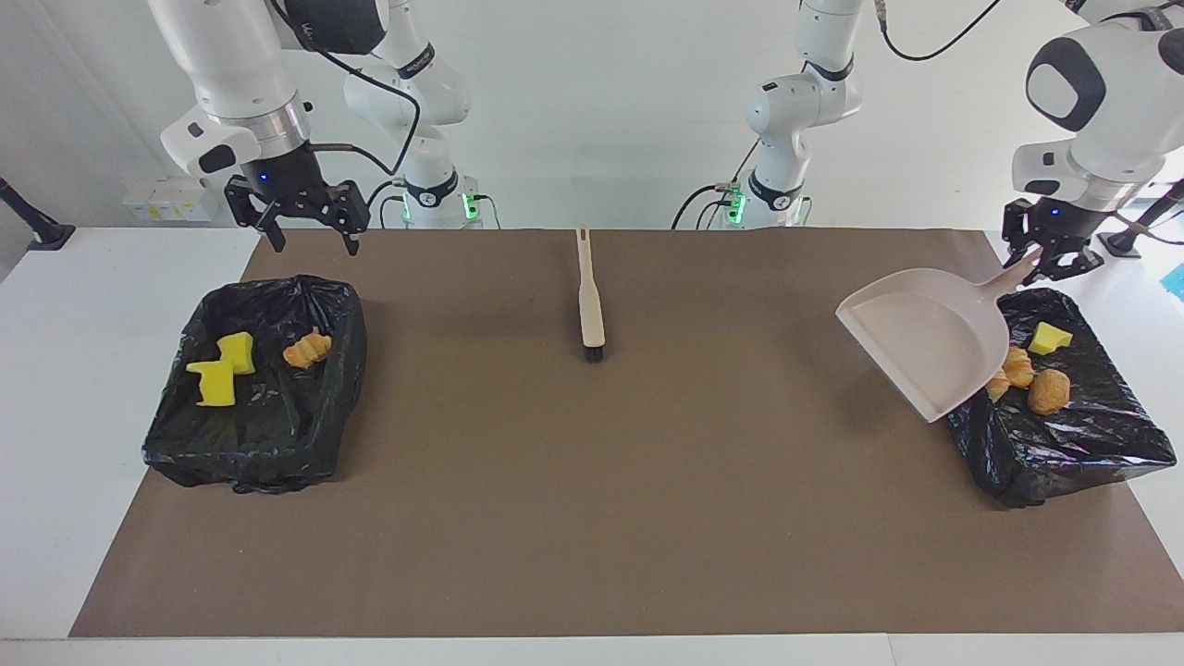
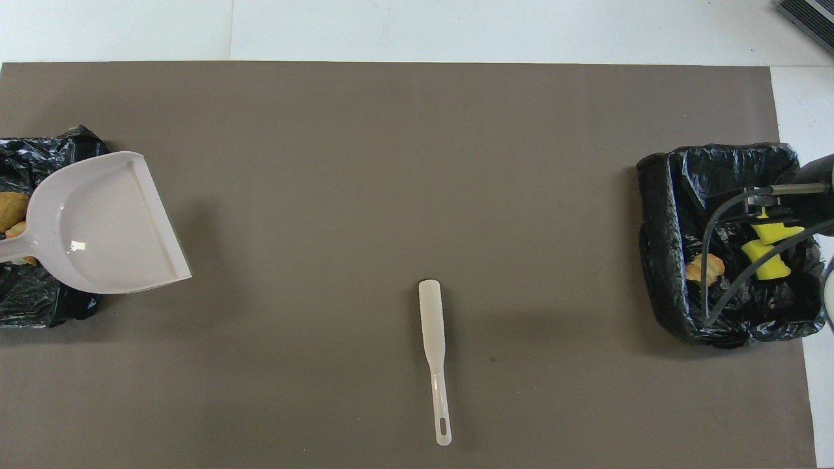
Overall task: Sweep and dump trash in bin
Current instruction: 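Bring the empty dustpan back with the left gripper and set it down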
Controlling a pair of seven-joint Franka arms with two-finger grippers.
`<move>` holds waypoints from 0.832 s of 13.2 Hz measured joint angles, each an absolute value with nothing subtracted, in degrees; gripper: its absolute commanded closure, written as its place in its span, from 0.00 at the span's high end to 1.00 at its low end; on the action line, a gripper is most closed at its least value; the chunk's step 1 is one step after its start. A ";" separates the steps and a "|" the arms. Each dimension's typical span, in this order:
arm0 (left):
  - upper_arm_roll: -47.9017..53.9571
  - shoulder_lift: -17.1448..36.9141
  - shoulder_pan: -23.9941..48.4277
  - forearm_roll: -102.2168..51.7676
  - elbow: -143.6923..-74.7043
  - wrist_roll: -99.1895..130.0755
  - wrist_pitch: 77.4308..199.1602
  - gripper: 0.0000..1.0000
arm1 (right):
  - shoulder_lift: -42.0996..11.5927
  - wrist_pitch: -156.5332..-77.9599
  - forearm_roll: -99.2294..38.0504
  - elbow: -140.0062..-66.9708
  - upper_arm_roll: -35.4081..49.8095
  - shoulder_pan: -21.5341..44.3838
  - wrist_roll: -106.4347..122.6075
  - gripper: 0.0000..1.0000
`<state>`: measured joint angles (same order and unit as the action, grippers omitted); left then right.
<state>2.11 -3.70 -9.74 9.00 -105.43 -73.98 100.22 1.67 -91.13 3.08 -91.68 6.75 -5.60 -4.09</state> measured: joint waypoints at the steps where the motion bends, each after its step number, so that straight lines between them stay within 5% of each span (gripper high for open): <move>1: 2.33 -4.00 -7.33 8.22 -106.31 -69.47 100.22 0.00 | 1.67 -91.13 3.06 -91.68 6.67 -5.87 -4.09 1.00; 11: 2.91 -1.22 20.57 1.56 -109.40 -21.65 108.49 0.00 | 1.66 -91.12 2.93 -91.67 6.72 -5.84 -4.09 1.00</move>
<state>2.91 -1.22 20.57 1.56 -109.40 -21.65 108.49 1.66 -91.12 2.93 -91.67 6.72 -5.84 -4.09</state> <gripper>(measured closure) 0.670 0.000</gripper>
